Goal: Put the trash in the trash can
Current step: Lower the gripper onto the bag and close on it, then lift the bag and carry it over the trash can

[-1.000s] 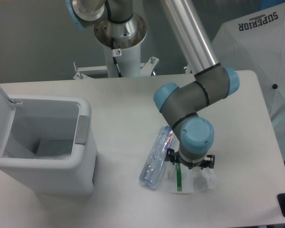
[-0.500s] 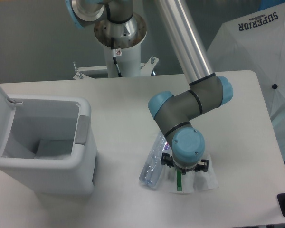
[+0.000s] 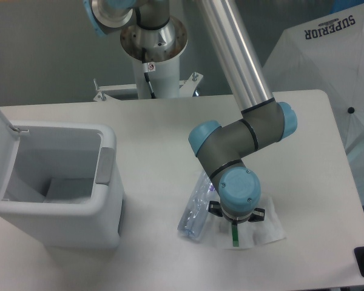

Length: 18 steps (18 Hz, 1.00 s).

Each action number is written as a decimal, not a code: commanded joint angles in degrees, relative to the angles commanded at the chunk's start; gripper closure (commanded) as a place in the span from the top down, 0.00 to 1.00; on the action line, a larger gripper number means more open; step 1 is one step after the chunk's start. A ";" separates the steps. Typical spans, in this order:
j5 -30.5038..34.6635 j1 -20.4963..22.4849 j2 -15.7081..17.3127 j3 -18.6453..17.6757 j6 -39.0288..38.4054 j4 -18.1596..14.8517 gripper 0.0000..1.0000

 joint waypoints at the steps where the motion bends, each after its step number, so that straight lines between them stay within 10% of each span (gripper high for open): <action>1: -0.26 0.00 0.18 0.09 0.00 0.09 0.00; 18: -18.53 1.76 14.93 5.45 -3.16 0.35 0.00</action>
